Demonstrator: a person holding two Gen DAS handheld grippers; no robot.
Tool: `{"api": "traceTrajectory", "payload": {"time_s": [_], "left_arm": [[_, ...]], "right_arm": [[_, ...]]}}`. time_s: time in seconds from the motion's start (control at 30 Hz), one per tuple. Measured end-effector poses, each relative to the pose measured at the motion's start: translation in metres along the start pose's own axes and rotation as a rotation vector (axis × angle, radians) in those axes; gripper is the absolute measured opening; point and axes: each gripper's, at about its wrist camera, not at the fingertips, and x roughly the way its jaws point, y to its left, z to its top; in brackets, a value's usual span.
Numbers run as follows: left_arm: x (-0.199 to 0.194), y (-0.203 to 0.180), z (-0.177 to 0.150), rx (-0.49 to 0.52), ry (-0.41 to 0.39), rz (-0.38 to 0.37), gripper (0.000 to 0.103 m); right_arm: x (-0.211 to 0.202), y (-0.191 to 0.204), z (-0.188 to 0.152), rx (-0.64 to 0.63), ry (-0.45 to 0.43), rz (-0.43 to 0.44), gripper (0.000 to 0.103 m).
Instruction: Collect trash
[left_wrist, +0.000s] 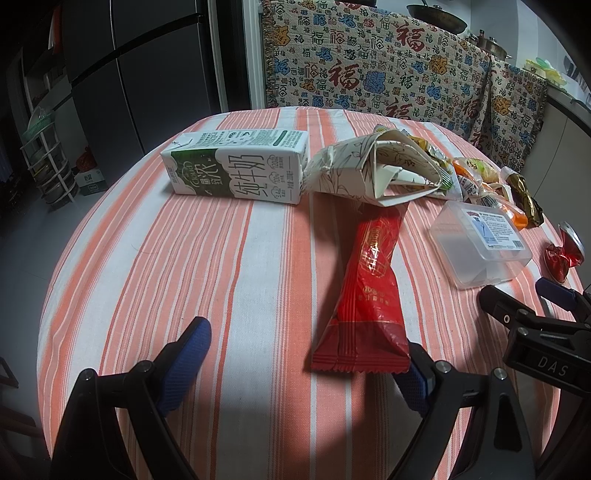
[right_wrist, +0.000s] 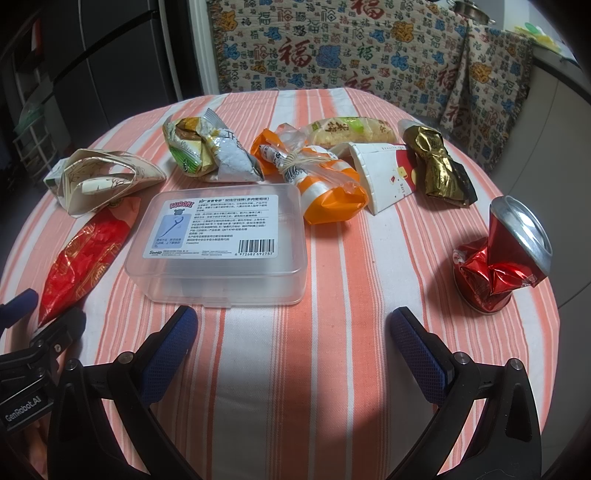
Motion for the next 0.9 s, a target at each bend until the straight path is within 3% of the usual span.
{"api": "traceTrajectory", "payload": {"time_s": [0.37, 0.43, 0.6, 0.8, 0.9], "left_arm": [[-0.001, 0.000, -0.001, 0.004, 0.000, -0.011, 0.093], [-0.005, 0.002, -0.003, 0.021, -0.002, -0.054, 0.092], [-0.016, 0.017, -0.006, 0.020, -0.015, -0.264, 0.092], [-0.005, 0.010, 0.020, 0.049, 0.015, -0.326, 0.092], [0.009, -0.001, 0.029, 0.072, 0.039, -0.289, 0.091]], "right_arm": [[-0.001, -0.001, -0.001, -0.003, -0.001, 0.003, 0.103], [0.000, 0.000, 0.000, -0.004, -0.001, 0.004, 0.103], [0.000, 0.000, 0.000, -0.004, -0.001, 0.005, 0.103], [0.000, 0.000, 0.000, -0.002, -0.002, 0.003, 0.103], [0.000, 0.000, 0.000, -0.001, -0.002, 0.004, 0.103]]}}
